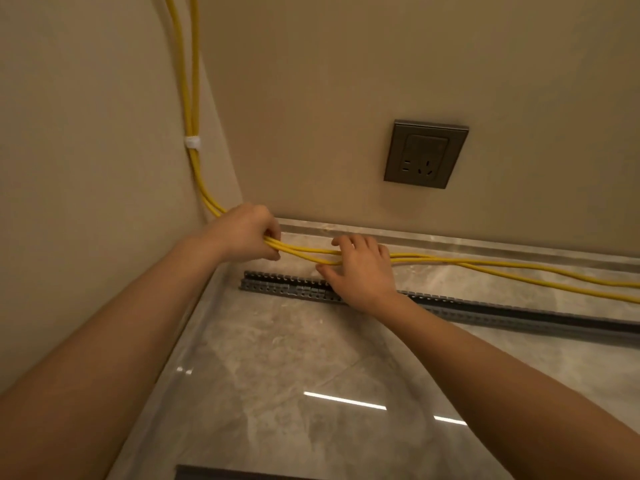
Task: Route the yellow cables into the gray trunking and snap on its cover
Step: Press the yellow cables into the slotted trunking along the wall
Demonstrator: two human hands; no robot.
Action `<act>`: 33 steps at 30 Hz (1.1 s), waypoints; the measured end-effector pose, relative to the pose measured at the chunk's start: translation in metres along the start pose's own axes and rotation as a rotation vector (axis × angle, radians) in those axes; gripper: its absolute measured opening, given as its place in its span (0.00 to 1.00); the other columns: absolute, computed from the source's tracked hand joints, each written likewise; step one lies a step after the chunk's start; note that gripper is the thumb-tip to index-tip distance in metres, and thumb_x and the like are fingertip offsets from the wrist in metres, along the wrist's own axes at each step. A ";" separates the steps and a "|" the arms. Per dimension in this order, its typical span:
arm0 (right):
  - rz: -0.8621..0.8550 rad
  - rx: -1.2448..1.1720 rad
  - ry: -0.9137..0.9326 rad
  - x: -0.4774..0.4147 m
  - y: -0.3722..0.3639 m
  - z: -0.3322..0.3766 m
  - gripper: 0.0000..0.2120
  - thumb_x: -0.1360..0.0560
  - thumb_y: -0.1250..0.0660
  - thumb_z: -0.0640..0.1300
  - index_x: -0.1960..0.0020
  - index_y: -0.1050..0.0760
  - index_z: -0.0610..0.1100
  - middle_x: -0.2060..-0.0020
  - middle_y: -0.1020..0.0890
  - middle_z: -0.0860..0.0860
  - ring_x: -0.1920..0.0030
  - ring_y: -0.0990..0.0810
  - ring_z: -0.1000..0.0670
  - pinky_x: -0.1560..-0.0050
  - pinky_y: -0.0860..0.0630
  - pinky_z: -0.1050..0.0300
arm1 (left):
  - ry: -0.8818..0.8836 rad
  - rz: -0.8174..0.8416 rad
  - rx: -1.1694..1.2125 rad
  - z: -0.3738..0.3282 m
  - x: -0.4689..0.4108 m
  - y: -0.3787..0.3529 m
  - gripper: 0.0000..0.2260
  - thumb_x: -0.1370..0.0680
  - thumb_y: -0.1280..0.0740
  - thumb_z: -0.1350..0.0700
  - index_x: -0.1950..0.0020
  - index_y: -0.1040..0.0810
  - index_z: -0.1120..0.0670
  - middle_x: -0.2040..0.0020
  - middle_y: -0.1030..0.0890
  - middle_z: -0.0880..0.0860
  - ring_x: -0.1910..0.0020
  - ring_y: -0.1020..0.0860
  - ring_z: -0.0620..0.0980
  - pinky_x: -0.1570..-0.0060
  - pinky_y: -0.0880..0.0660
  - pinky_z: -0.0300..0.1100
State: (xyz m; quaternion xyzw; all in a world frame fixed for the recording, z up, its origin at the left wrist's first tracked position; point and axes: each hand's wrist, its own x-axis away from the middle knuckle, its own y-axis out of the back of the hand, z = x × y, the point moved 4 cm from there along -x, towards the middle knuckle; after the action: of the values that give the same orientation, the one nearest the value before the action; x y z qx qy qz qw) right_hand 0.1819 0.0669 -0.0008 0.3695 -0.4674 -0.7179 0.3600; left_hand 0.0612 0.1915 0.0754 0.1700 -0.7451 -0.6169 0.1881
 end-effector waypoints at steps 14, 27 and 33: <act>-0.143 -0.126 0.018 0.047 0.062 -0.041 0.26 0.33 0.39 0.70 0.66 0.29 0.46 0.75 0.26 0.52 0.73 0.29 0.54 0.74 0.35 0.57 | -0.010 -0.476 0.695 -0.020 0.075 0.036 0.07 0.29 0.28 0.54 0.66 0.19 0.56 0.72 0.30 0.55 0.73 0.34 0.42 0.73 0.40 0.33; -0.530 -0.205 0.225 0.082 0.112 -0.024 0.20 0.27 0.40 0.63 0.61 0.23 0.47 0.78 0.32 0.58 0.78 0.36 0.59 0.78 0.42 0.66 | 0.014 -0.503 0.373 0.005 0.098 0.035 0.08 0.29 0.28 0.50 0.64 0.17 0.54 0.70 0.22 0.58 0.71 0.29 0.48 0.69 0.34 0.43; -0.463 -0.060 0.391 0.072 0.113 -0.008 0.17 0.23 0.44 0.56 0.46 0.20 0.51 0.64 0.17 0.54 0.67 0.19 0.50 0.75 0.26 0.57 | 0.013 -0.327 -0.168 0.015 0.078 0.017 0.12 0.25 0.35 0.42 0.52 0.16 0.46 0.62 0.17 0.48 0.62 0.21 0.50 0.65 0.31 0.43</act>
State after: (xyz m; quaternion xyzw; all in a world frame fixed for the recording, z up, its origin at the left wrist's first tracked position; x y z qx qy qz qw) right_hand 0.1740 -0.0328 0.0886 0.5864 -0.2713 -0.7098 0.2807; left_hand -0.0145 0.1694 0.0954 0.2764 -0.6522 -0.6982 0.1037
